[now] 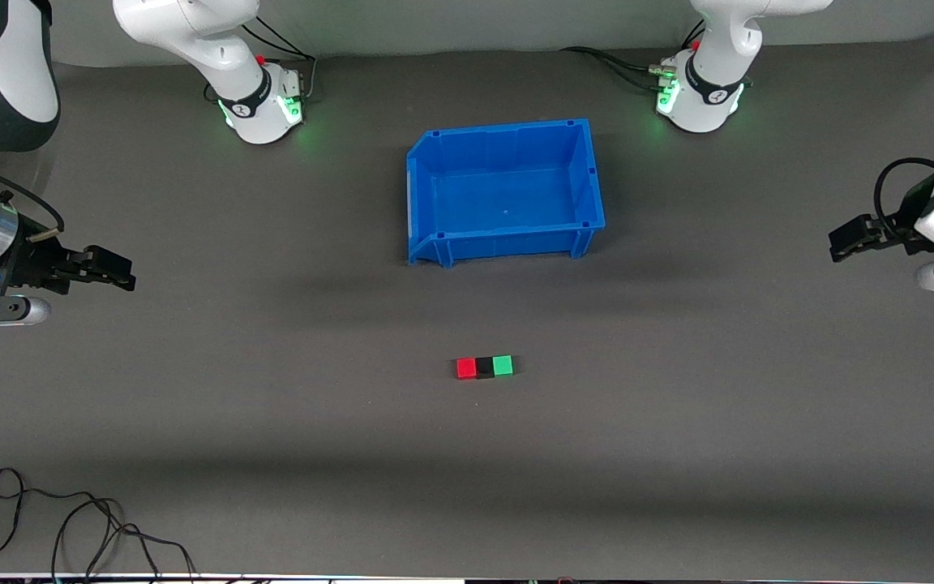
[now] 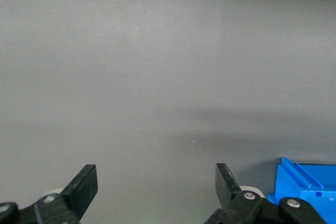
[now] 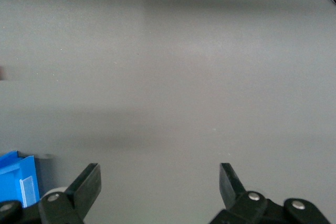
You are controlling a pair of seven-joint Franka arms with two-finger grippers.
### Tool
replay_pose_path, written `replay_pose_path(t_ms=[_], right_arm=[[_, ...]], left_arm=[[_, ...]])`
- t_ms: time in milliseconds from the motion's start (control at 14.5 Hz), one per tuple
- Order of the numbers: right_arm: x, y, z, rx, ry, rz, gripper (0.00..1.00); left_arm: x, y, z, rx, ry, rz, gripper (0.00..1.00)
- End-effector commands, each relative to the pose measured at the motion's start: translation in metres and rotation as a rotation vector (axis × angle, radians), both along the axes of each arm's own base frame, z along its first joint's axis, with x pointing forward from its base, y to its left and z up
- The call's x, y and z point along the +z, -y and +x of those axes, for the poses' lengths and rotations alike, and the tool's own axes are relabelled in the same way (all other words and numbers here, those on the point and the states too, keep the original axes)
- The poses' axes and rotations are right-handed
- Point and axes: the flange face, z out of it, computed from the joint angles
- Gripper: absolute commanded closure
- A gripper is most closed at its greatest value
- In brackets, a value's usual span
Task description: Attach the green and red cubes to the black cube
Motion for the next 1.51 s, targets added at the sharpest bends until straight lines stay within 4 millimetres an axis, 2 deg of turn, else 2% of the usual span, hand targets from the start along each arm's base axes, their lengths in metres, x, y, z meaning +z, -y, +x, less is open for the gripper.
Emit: replay_pose_path(t_ms=[0, 138, 275, 550, 688, 825, 1101, 1444], right_arm=[[0.006, -0.003, -0.005, 0.032, 0.021, -0.019, 0.00], [0.006, -0.003, -0.004, 0.034, 0.052, -0.016, 0.00], [0.007, 0.005, -0.005, 0.023, 0.057, -0.008, 0.00], [0.026, 0.010, -0.014, 0.013, 0.085, 0.006, 0.00], [0.034, 0.011, -0.019, 0.011, 0.097, 0.006, 0.00], [0.046, 0.012, -0.027, 0.011, 0.113, 0.006, 0.00], [0.031, 0.018, -0.058, -0.016, 0.027, 0.019, 0.00], [0.033, 0.016, -0.056, -0.012, 0.012, 0.013, 0.00]], left_arm=[[0.010, 0.002, 0.017, 0.007, -0.042, -0.016, 0.00], [0.017, 0.001, 0.018, 0.013, 0.008, -0.076, 0.00], [0.022, 0.004, 0.017, 0.006, 0.047, -0.077, 0.00], [0.016, 0.007, 0.010, -0.002, 0.036, -0.067, 0.00], [0.024, 0.002, -0.003, 0.004, 0.065, -0.065, 0.00], [0.029, 0.005, -0.006, -0.001, 0.065, -0.066, 0.00], [0.029, 0.007, -0.008, 0.002, 0.053, -0.065, 0.00], [0.025, 0.008, -0.007, 0.006, 0.047, -0.063, 0.00]])
